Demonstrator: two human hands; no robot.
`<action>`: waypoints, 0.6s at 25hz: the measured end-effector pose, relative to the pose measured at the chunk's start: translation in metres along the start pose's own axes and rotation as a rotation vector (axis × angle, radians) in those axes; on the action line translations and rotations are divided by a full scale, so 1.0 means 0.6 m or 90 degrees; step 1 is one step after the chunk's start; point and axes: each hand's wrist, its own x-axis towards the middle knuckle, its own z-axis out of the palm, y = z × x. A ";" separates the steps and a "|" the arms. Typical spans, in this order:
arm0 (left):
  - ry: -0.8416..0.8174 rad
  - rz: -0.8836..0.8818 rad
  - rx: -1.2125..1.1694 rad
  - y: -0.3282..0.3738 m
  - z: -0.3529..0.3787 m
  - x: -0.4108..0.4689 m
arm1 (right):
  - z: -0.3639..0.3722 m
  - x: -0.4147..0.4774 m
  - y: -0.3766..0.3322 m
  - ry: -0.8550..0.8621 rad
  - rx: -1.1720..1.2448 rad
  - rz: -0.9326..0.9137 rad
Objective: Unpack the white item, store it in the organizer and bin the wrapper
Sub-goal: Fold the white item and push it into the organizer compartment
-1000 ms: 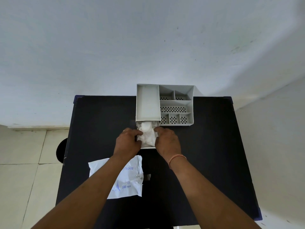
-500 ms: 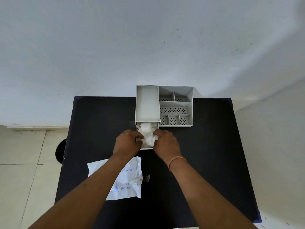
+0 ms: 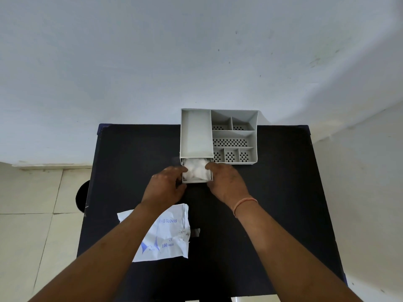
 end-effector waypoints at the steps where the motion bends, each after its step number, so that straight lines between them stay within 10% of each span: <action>1: 0.023 -0.014 -0.011 0.006 -0.001 0.008 | 0.002 0.005 0.000 0.048 0.004 0.004; 15: 0.055 -0.070 -0.003 0.017 -0.005 0.070 | 0.003 0.043 -0.002 0.205 -0.052 0.016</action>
